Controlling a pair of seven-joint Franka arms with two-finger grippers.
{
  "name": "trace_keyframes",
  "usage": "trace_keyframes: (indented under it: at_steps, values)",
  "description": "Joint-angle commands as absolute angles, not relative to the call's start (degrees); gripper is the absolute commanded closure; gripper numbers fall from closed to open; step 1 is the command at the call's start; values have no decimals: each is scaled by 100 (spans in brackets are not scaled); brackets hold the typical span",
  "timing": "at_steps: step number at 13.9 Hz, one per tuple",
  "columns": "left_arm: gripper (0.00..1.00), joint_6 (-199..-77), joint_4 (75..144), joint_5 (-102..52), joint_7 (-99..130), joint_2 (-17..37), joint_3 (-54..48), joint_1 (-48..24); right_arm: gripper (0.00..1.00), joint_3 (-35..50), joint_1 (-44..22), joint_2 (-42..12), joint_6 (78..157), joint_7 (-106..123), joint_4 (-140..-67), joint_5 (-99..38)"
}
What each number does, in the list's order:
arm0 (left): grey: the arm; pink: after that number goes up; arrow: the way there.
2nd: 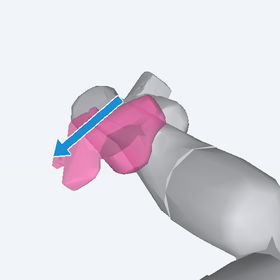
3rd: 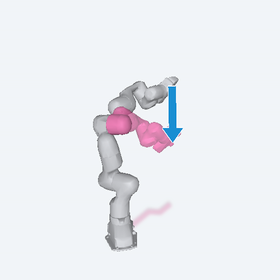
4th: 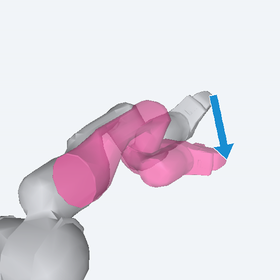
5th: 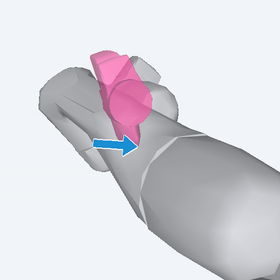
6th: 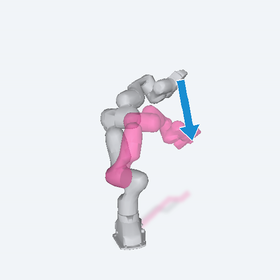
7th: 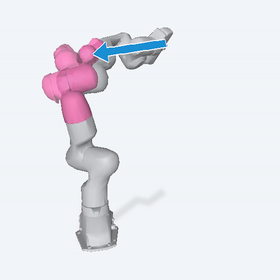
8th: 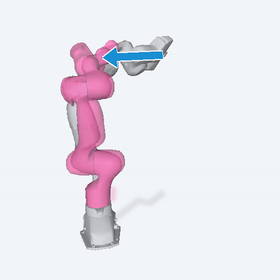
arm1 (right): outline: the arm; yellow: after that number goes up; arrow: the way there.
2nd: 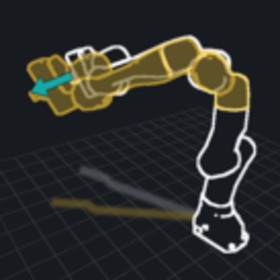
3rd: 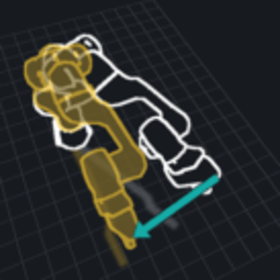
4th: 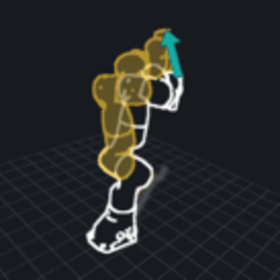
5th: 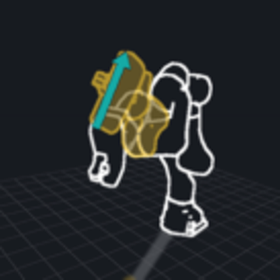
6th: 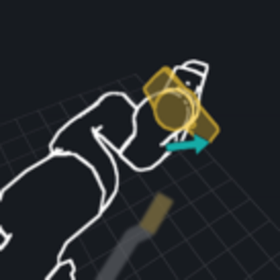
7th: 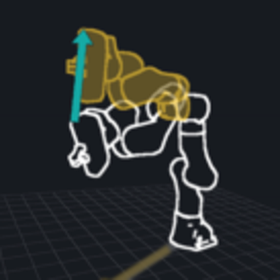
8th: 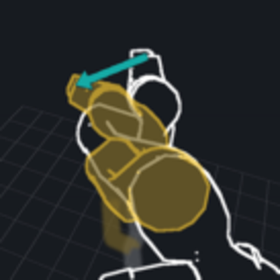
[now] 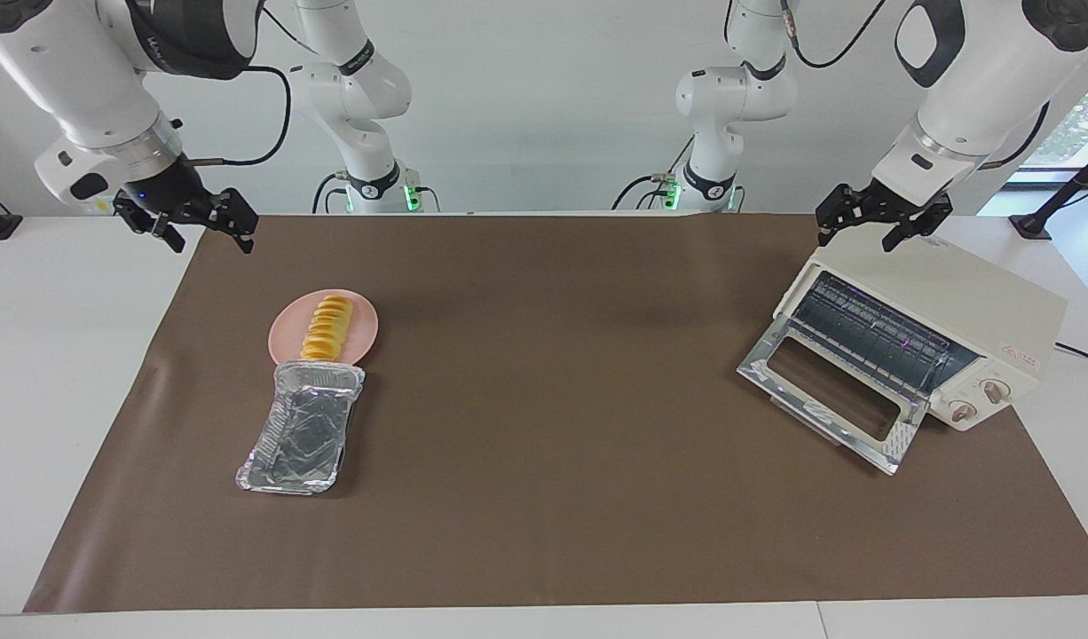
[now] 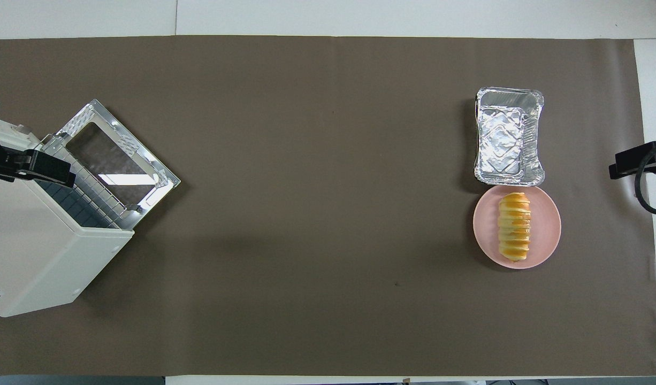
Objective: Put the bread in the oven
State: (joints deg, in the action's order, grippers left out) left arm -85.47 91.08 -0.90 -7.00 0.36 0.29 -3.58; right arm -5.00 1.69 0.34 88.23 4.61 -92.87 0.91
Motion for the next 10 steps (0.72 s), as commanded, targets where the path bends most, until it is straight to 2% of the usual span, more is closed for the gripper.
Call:
trace_keyframes:
  at_steps: [1,4,7,10]
  values:
    - [0,-8640,9273,-53,-782,-114,-35,-281,0,-475,202,70,8807,369,-9272,141]
    - [0,-8640,9273,-53,-782,-114,-35,-281,0,-475,115,114,8903,343,-9421,141]
    - [0,-8640,9281,-53,-782,-114,-35,-281,0,-422,71,421,10006,158,-10735,70]
    - [0,-8640,9281,-53,-782,-114,-35,-281,0,-422,-35,396,10703,158,-11669,53]
